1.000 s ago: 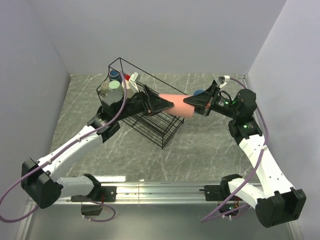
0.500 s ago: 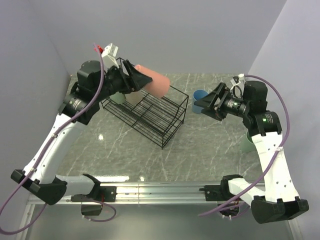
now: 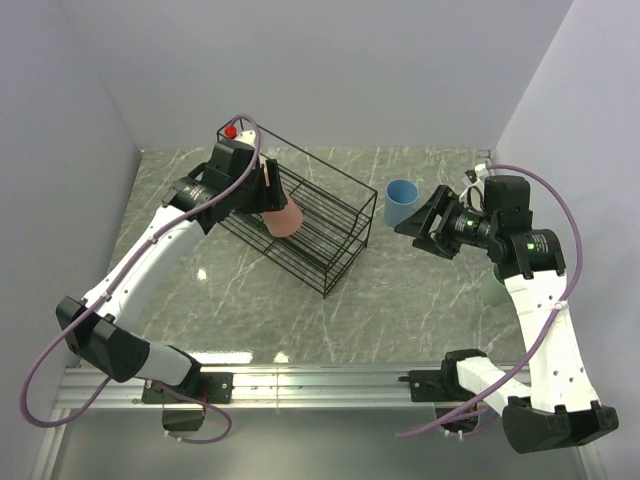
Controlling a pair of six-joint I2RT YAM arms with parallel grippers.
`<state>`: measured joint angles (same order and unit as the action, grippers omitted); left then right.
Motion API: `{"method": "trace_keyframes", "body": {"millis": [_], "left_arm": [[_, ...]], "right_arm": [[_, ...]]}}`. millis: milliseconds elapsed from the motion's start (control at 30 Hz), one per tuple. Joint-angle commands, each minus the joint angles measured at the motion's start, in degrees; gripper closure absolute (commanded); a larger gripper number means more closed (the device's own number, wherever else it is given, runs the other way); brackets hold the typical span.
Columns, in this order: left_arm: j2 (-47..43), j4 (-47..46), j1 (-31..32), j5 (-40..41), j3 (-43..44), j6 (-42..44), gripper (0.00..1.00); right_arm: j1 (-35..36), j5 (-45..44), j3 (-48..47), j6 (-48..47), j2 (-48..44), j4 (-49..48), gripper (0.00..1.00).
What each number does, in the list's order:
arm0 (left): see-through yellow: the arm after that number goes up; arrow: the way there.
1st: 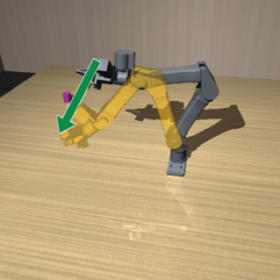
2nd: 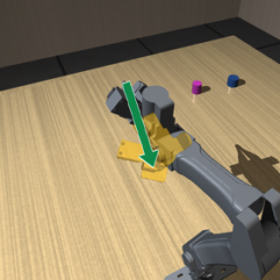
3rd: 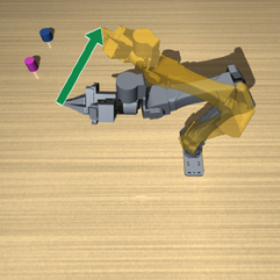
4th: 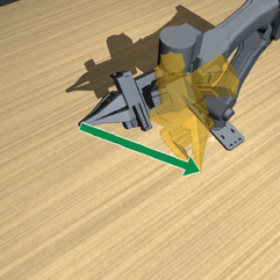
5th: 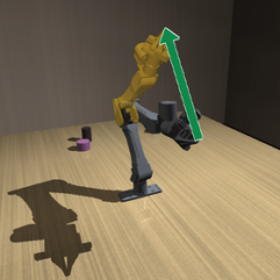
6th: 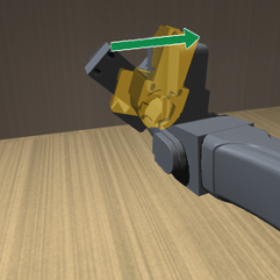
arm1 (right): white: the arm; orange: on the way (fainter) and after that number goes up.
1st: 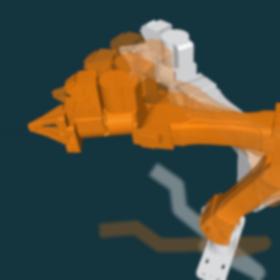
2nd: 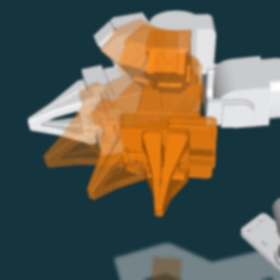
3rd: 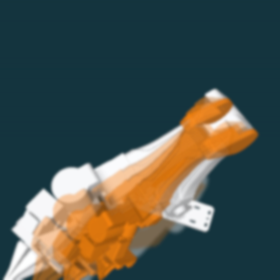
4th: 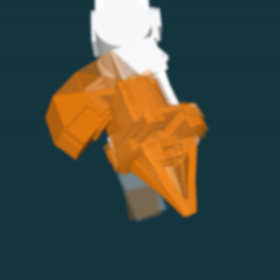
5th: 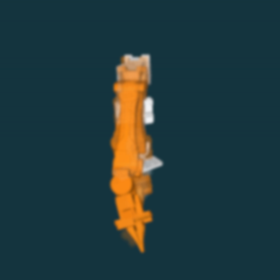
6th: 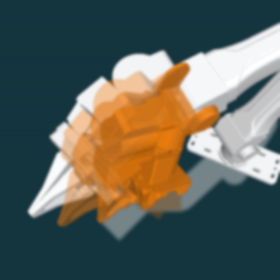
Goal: Load the cups into the dish rack
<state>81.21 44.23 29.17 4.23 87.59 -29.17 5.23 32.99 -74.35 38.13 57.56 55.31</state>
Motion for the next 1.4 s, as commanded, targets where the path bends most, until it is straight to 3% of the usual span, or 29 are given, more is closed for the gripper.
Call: {"method": "trace_keyframes", "body": {"millis": [0,233,400,500,633,900,1033,1367], "left_arm": [[-2.3,-4.1,0.0,4.9,-2.7,2.2,0.86],[-0.3,-7.8,0.0,11.1,-4.9,3.4,0.87],[4.0,-4.7,0.0,15.6,-1.1,6.7,0.87],[5.0,-3.5,0.0,19.8,0.2,8.4,0.79],[5.5,-3.1,-0.1,22.4,0.9,9.4,0.48],[3.3,-3.2,-0.1,20.3,-0.5,8.4,0.23],[2.1,-3.1,0.2,18.7,-0.8,7.7,0.01],[-1.1,-0.5,1.0,12.5,7.8,4.7,0.01]], "right_arm": [[-0.4,-1.2,-2.1,-1.8,-0.4,0.8,0.29],[-0.6,-1.4,-2.3,-2.3,-0.7,1.6,0.3],[-0.7,-2.2,-2.5,-3.1,-0.6,2.2,0.3],[-0.8,-3.2,-2.0,-3.5,-0.5,2.1,0.3],[-0.8,-6.5,-0.3,-4.4,0.0,1.9,0.3],[-0.9,-9.6,0.3,-5.5,3.3,0.4,0.3],[-0.9,-11.7,-0.2,-6.5,4.9,0.7,0.29],[-1.5,-16.3,-1.4,-6.4,12.4,-4.1,0.29]]}}
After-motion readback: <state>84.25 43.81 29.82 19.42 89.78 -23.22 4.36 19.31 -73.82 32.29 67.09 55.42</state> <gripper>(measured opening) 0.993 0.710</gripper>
